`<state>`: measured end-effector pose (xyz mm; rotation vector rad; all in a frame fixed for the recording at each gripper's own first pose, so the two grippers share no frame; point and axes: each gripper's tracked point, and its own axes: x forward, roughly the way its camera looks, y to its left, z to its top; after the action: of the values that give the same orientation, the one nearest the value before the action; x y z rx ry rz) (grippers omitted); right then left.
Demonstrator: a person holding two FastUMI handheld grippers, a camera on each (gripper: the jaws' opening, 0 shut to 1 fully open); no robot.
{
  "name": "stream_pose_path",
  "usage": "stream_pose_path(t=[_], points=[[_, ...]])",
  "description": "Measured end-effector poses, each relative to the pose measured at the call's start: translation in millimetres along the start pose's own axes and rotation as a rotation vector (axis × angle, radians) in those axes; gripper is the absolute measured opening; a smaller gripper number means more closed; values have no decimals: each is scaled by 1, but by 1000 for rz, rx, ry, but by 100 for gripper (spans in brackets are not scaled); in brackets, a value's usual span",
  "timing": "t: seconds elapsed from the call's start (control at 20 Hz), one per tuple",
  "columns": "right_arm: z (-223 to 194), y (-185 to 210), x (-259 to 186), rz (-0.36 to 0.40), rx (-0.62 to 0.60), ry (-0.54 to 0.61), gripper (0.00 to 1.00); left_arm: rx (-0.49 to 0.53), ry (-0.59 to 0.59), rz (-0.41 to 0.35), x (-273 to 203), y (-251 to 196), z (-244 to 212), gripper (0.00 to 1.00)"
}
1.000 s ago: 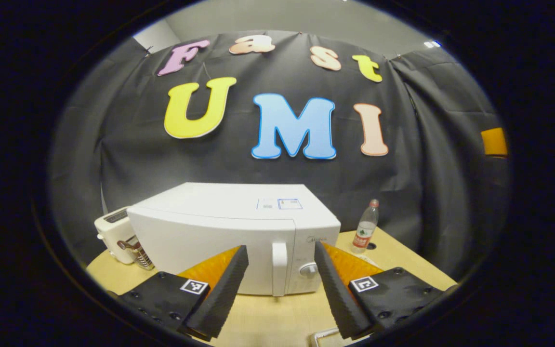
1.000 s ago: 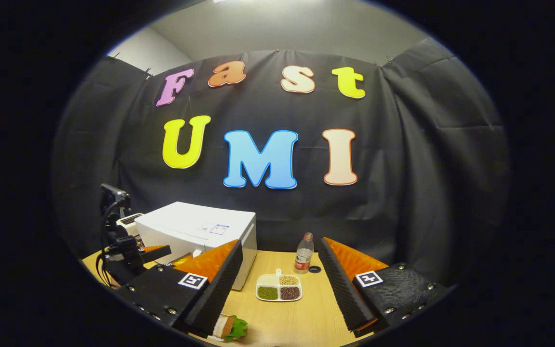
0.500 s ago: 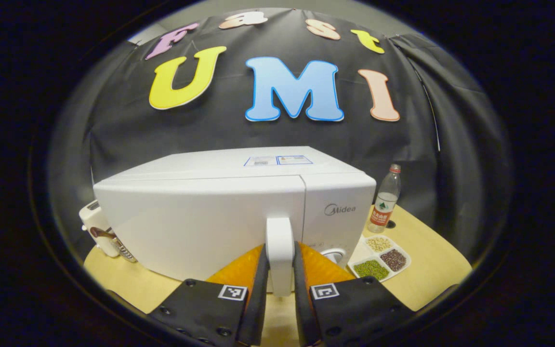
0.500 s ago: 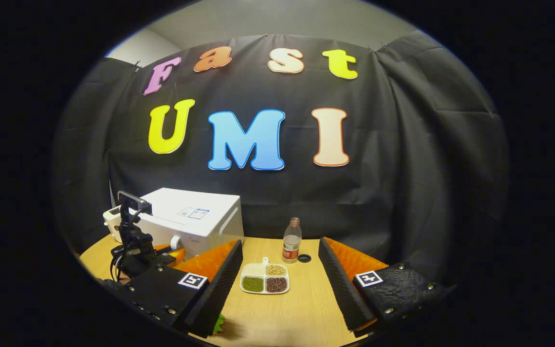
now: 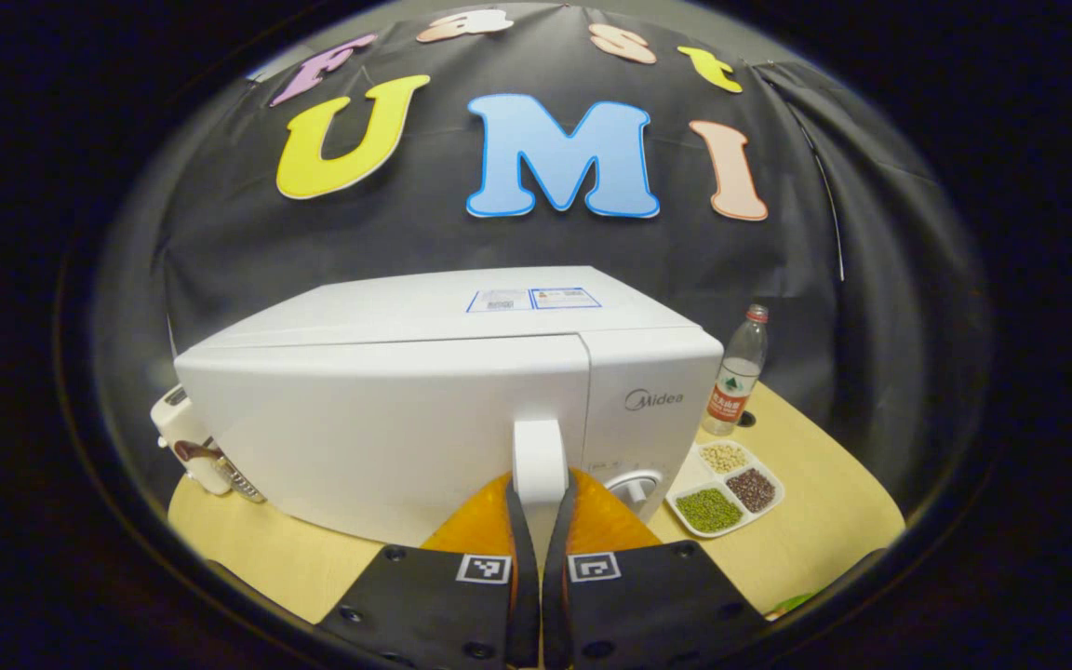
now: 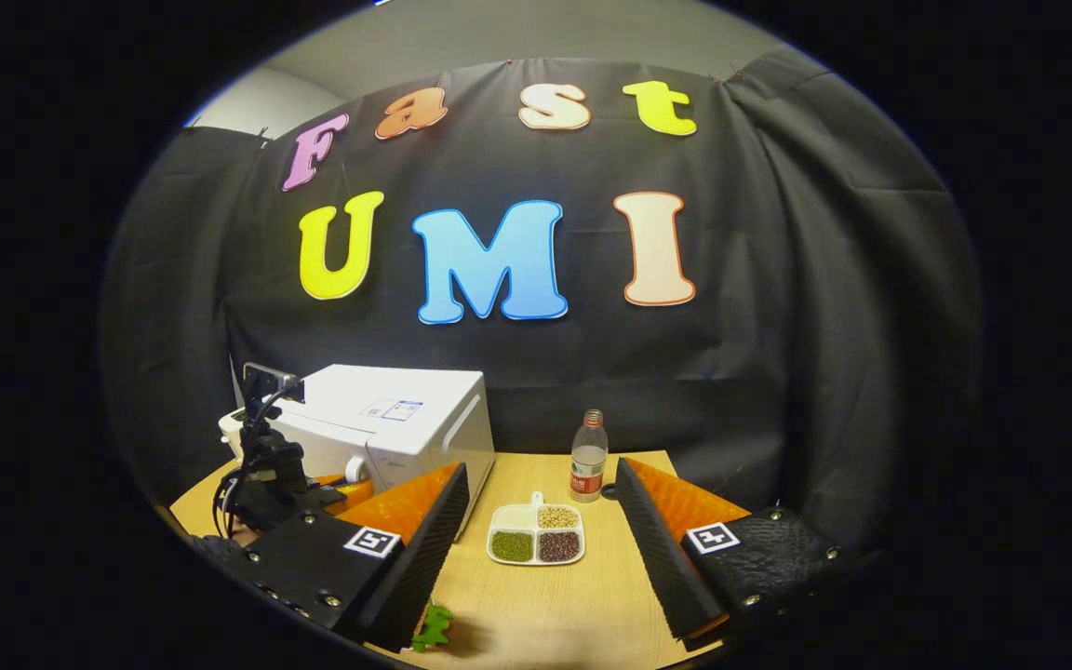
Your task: Open the microwave oven with the left hand, put the food in, and close the microwave oven.
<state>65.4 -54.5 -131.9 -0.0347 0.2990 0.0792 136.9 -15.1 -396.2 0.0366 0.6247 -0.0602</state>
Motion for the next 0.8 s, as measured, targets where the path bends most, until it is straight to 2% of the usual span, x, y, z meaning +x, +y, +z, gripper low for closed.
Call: stream_pose_path(t=[0.05, 0.1, 0.25, 0.4, 0.55, 0.8], points=[[3, 2, -3, -17, 4, -8, 96, 25, -11, -11, -20, 2, -4, 10], [2, 5, -5, -35, 9, -13, 96, 37, -7, -22, -34, 4, -10, 7], [-3, 28, -12, -59, 44, -6, 96, 18, 30, -82, -84, 20, -36, 8], [2, 64, -21, -55, 86, -28, 96, 75, 44, -134, -130, 41, -55, 8], [4, 103, -29, -42, 78, -43, 96, 77, 45, -177, -168, 69, -74, 8], [6, 152, -41, -27, 59, -64, 96, 149, 46, -236, -215, 115, -97, 8]])
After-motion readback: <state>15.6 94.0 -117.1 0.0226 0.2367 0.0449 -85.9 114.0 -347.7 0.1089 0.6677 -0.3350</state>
